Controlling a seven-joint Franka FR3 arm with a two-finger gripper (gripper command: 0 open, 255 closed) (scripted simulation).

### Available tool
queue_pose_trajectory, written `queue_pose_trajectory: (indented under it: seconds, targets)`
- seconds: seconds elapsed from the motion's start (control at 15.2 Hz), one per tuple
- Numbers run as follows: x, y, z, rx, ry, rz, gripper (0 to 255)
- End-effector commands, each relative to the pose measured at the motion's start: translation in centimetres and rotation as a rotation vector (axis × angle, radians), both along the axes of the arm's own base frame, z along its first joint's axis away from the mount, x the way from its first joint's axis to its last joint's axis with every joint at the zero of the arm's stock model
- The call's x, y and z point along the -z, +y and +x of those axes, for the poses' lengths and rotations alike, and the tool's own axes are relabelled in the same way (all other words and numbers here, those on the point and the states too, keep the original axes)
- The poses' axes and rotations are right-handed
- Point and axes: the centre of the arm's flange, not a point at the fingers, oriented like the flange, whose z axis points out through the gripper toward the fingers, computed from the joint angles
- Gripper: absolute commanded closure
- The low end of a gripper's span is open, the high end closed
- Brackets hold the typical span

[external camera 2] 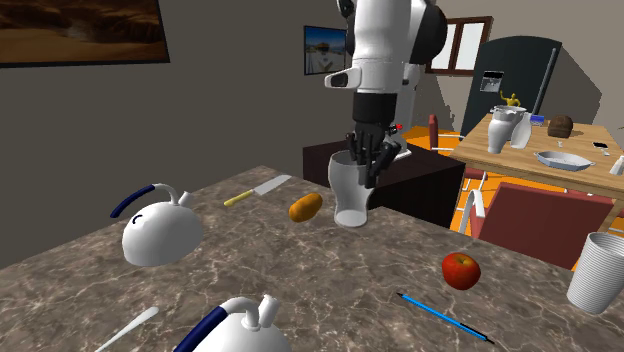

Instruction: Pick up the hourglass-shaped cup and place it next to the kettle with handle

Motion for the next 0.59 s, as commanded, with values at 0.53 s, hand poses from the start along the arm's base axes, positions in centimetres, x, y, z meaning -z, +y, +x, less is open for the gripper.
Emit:
queue_pose_trajectory:
  seconds: [0.53]
  targets:
    - [-5.3, 0.0, 0.0, 0.000, 0.000, 0.000, 255]
